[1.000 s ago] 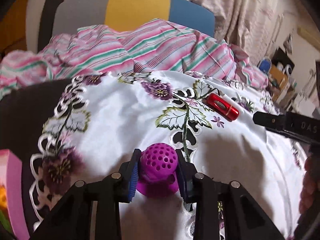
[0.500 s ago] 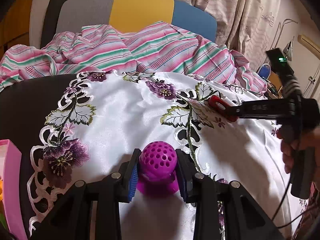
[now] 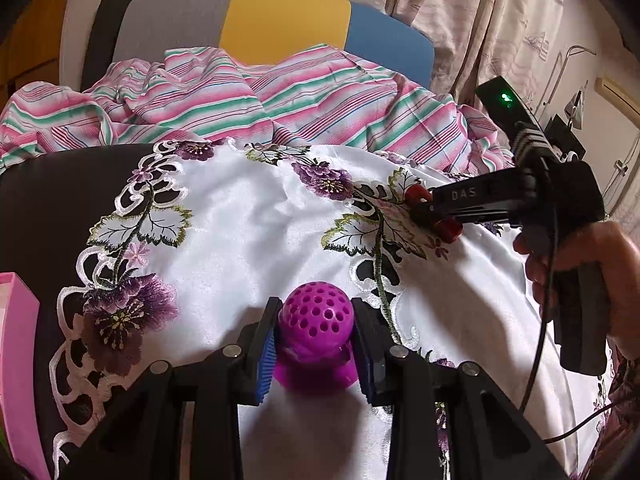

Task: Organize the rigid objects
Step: 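Close the right gripper on the red cylinder and lift it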

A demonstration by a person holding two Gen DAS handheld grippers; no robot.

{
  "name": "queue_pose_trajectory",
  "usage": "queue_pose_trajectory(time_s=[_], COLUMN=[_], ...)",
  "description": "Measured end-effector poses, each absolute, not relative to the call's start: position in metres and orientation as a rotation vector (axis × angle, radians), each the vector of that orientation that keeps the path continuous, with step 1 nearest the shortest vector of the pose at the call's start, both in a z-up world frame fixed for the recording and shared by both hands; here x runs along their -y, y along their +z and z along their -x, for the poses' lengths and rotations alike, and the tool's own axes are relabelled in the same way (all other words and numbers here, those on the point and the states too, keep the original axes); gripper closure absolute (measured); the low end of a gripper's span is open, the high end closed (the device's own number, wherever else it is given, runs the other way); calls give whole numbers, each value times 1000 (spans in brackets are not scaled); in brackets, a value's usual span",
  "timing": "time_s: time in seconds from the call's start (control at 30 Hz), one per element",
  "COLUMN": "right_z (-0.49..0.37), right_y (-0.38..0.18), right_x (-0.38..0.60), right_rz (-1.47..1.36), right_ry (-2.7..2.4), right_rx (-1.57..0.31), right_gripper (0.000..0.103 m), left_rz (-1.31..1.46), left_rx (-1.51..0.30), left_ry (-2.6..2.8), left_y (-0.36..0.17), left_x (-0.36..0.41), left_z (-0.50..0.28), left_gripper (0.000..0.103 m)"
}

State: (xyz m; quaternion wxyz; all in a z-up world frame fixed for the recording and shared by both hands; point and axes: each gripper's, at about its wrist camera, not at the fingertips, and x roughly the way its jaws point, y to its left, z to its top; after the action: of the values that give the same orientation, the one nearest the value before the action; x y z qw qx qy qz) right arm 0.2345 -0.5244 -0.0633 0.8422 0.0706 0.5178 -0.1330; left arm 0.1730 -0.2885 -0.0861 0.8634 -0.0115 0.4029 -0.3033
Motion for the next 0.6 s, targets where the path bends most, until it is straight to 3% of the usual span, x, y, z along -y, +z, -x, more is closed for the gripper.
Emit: queue_pose_trajectory(time_s=[0.1, 0.6], right_z=[-236, -155], right_y=[-63, -53], right_x=[522, 548], right_rz=[-139, -367], right_ry=[-289, -355], right_rx=[-1092, -1098], right_gripper=[76, 77], left_rz=[38, 50], left_rx=[-849, -857], left_ry=[-634, -621], left_y=[-87, -89], left_x=[287, 285], left_z=[-174, -177], left_gripper=[70, 70])
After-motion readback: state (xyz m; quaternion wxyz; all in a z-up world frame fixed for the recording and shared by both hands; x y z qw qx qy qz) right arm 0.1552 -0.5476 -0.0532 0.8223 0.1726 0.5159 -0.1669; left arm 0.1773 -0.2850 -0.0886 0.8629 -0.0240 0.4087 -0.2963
